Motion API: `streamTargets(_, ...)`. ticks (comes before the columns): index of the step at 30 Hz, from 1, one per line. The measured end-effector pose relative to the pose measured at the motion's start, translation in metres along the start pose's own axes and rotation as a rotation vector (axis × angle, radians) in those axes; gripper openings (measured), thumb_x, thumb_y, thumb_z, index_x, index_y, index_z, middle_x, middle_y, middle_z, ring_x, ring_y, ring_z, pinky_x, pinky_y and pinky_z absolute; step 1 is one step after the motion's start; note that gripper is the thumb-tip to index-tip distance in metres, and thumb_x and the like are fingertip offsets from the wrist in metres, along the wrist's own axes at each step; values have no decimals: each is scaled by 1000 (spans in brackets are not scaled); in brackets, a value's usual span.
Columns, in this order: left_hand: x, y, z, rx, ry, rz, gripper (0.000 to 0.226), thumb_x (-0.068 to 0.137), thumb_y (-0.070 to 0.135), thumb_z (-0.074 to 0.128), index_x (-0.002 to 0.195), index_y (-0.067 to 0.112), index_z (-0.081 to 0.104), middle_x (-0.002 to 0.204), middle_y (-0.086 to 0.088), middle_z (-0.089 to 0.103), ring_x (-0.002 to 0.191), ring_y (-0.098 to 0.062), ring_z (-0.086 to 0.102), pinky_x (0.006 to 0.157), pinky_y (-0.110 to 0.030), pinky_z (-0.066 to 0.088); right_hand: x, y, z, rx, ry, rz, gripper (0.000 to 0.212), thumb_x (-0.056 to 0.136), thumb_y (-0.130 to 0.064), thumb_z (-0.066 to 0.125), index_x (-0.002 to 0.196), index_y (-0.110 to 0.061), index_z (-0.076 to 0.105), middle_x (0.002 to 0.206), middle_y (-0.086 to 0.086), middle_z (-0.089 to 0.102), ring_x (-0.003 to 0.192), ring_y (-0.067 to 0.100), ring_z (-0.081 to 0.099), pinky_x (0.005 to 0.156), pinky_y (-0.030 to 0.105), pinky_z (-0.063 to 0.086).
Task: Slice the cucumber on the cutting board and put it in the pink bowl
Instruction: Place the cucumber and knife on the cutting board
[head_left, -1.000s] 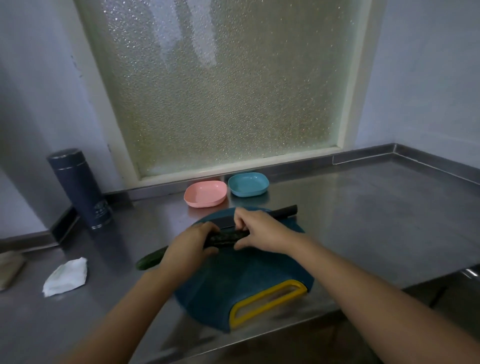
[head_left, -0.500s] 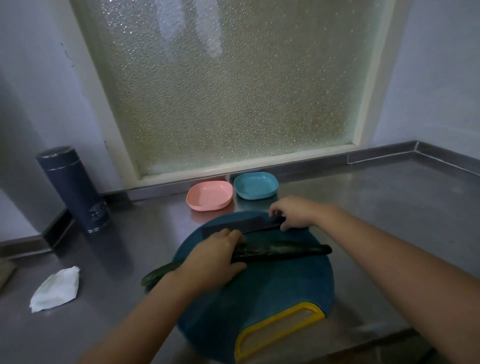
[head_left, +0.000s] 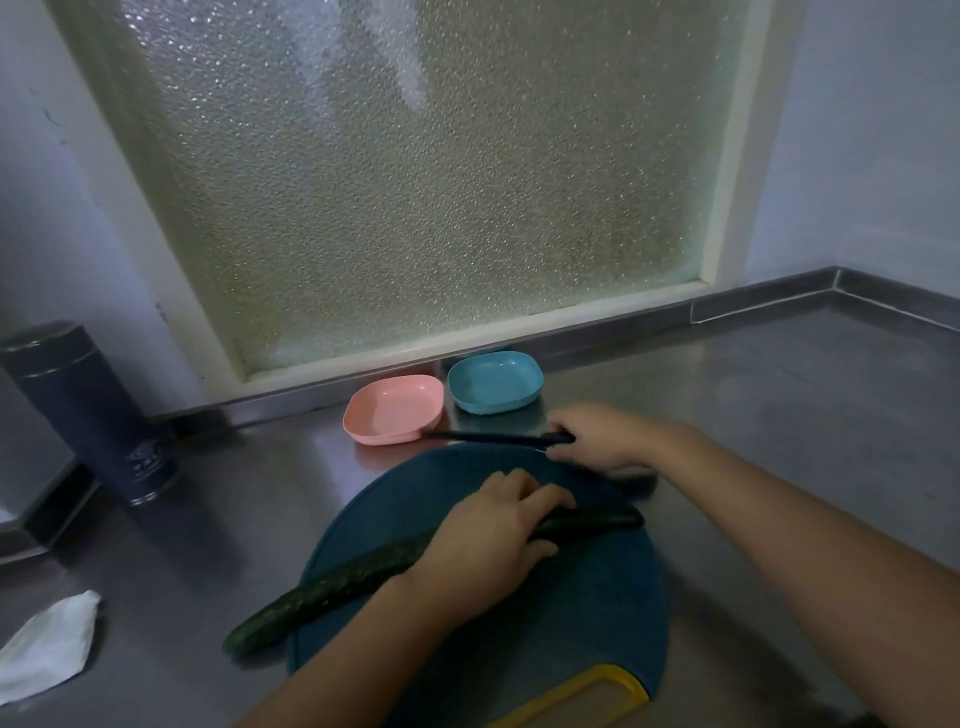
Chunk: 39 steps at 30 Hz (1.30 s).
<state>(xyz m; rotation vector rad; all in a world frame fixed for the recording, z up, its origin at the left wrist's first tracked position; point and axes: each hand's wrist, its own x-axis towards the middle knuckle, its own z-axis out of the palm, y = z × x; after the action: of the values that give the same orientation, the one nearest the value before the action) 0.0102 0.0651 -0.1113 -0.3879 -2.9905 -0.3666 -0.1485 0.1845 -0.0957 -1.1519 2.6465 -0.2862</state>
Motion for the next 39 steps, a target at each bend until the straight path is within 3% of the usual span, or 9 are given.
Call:
streamTargets(3,5,-4,4,42,88,-51,42,92,37,51,132,39,37,128,8,40,113,-10,38,93,-24,37,-15,6,-9,51,135,96,27,98,-23,46,106,-1,59,110,19,62,100,32,58,77,33,43)
streamTargets(6,8,-5,9,-15,137,-116,39,91,37,53,128,39,40,122,8,43,110,-8,39,90,-23,38,-39,6,-15,119,264,190,29,100,-23,42,106,1,59,106,20,63,97,33,59,66,29,36)
streamTargets(12,11,1,15,-125,169,-202,35,88,38,56,120,41,43,114,9,46,104,-7,42,82,-22,41,-109,-19,-8,280,298,287,27,103,-27,34,95,-9,53,66,3,50,49,11,48,36,16,35)
streamTargets(15,13,8,15,-161,151,-244,36,89,37,56,122,38,43,115,6,47,106,-10,44,85,-24,43,-133,-28,-2,336,221,332,31,103,-30,33,97,-7,53,67,8,56,43,14,52,37,21,39)
streamTargets(20,11,15,19,-88,191,-244,37,89,36,55,124,35,42,114,5,49,106,-12,45,82,-26,44,-149,-37,9,273,166,328,37,103,-31,34,71,-16,45,71,7,57,59,19,59,50,28,46)
streamTargets(23,10,16,21,-35,215,-223,36,90,36,53,125,33,42,116,6,53,106,-13,46,80,-26,42,-150,-42,16,233,159,320,38,103,-30,34,68,-18,42,68,1,50,58,12,50,50,23,39)
streamTargets(29,6,23,26,60,254,-173,38,92,34,50,128,30,40,122,5,51,110,-15,45,84,-27,40,-150,-46,31,170,205,330,29,103,-26,34,85,-11,51,67,-4,44,54,5,39,44,16,26)
streamTargets(33,6,23,26,76,250,-171,36,91,34,50,126,30,41,121,4,51,109,-15,45,83,-27,40,-149,-52,32,147,191,360,29,103,-22,34,106,-2,55,86,5,55,56,6,36,45,16,25)
streamTargets(39,7,21,26,70,244,-162,35,91,33,51,125,30,42,120,4,52,108,-15,46,81,-27,41,-146,-56,28,153,161,375,20,100,-12,37,90,-4,53,66,-1,39,68,18,49,52,25,36)
